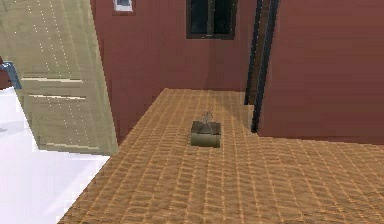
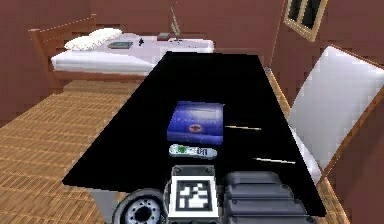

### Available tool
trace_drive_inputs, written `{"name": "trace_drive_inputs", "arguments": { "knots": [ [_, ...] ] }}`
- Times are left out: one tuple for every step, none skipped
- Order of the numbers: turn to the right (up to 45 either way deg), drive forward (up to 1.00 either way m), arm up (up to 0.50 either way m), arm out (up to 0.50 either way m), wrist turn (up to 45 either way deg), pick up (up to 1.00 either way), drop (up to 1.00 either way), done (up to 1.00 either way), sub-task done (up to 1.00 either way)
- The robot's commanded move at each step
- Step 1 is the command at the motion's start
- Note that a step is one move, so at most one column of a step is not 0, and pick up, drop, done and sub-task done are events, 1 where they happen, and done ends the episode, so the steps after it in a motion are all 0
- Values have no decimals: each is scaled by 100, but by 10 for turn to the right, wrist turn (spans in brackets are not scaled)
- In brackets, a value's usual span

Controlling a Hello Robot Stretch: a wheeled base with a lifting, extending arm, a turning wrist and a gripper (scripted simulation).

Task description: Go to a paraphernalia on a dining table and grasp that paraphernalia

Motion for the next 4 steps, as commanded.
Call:
{"name": "trace_drive_inputs", "arguments": {
  "knots": [
    [0, 0, 0, 48, 0, 0, 0, 0, 0],
    [0, 0, 0, 0, 450, 0, 0, 0, 0],
    [0, 0, 0, 0, 450, 0, 0, 0, 0],
    [0, 0, 0, 0, 450, 0, 0, 0, 0]
  ]
}}
